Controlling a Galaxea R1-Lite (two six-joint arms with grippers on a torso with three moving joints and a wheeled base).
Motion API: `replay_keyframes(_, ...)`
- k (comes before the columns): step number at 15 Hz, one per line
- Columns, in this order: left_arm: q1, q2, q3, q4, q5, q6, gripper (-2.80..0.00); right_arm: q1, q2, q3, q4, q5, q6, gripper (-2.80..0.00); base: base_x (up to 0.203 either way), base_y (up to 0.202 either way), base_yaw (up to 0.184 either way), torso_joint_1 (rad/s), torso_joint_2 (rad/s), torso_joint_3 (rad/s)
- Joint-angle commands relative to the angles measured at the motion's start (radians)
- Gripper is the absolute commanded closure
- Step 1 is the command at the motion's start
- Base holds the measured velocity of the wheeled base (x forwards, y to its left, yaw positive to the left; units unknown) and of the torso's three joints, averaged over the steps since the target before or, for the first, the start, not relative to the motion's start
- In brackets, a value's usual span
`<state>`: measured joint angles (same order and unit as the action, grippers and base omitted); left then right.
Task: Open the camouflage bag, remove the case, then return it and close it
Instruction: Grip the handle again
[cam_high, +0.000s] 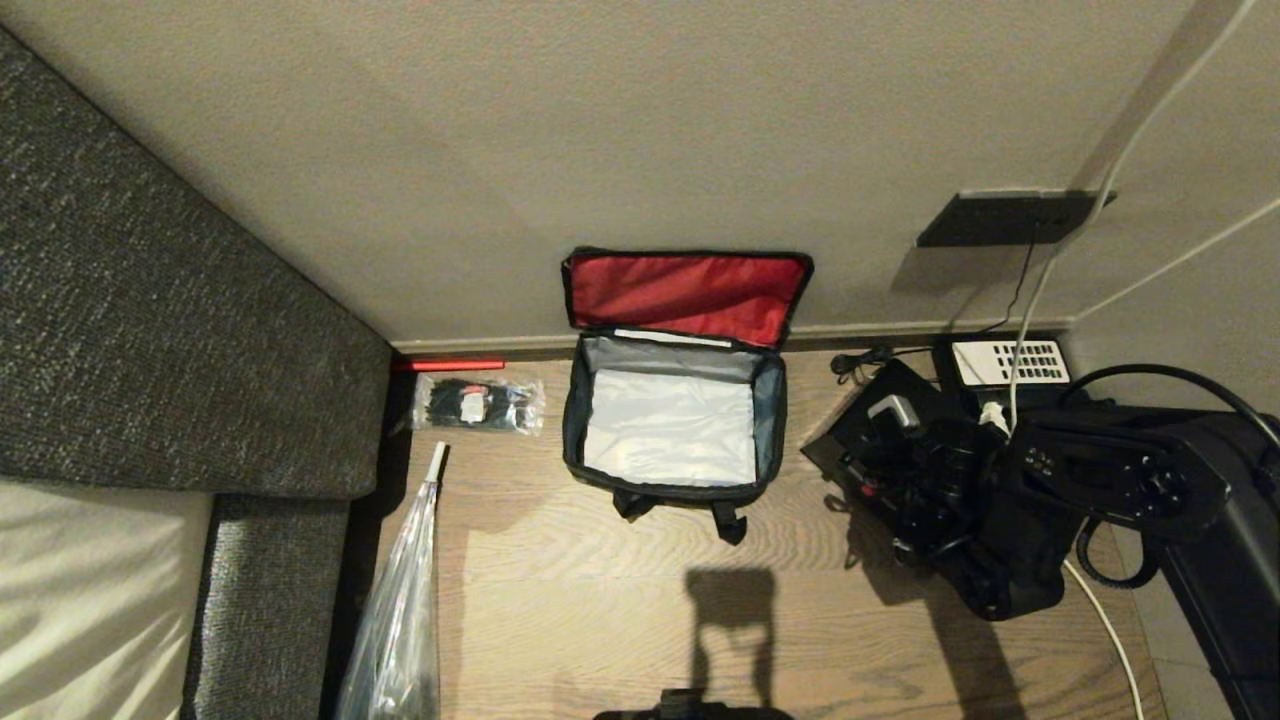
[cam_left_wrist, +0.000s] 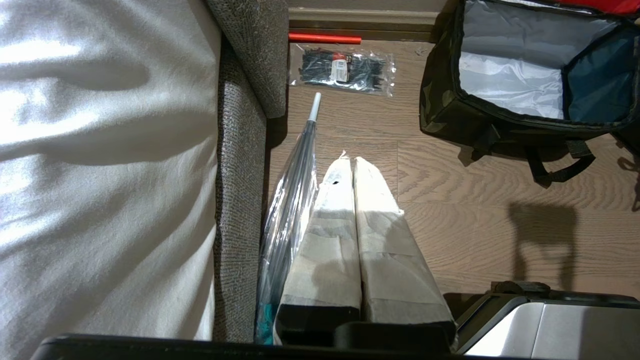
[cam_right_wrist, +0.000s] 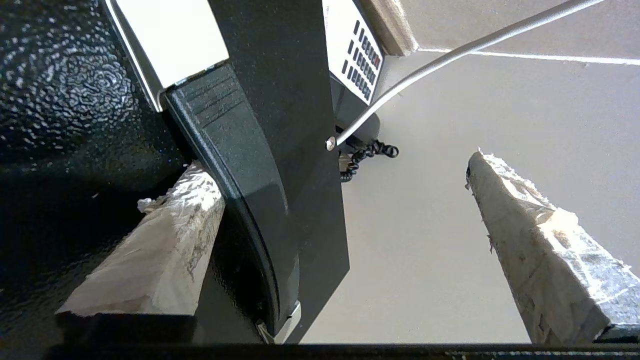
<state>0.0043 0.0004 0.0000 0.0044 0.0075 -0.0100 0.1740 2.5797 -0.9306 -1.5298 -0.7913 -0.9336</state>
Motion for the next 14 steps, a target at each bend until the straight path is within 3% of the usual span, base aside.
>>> replay_keyframes(1,0.000,-0.002,0.003,0.000,0.000,-0.001,0.00,0.000,0.030,-0.004,0.000,-0.016,-0.008,-2.80,0.000,0.000,0.000,0.000,0.00,0.000)
replay_keyframes(9,0.000,-0.001,0.003,0.000,0.000,0.000,0.00,-0.047,-0.034,0.065,0.000,-0.006,-0.100,-2.80,0.000,0.000,0.000,0.000,0.00,0.000)
replay_keyframes(11,0.000,-0.002,0.003,0.000,0.000,-0.001,0.00,-0.051,-0.073,0.111,0.000,0.033,-0.114,-2.80,0.000,0.000,0.000,0.000,0.00,0.000)
replay_keyframes(14,0.000,-0.001,0.003,0.000,0.000,-0.001,0.00,-0.051,-0.044,0.071,0.000,0.039,-0.114,-2.80,0.000,0.000,0.000,0.000,0.00,0.000)
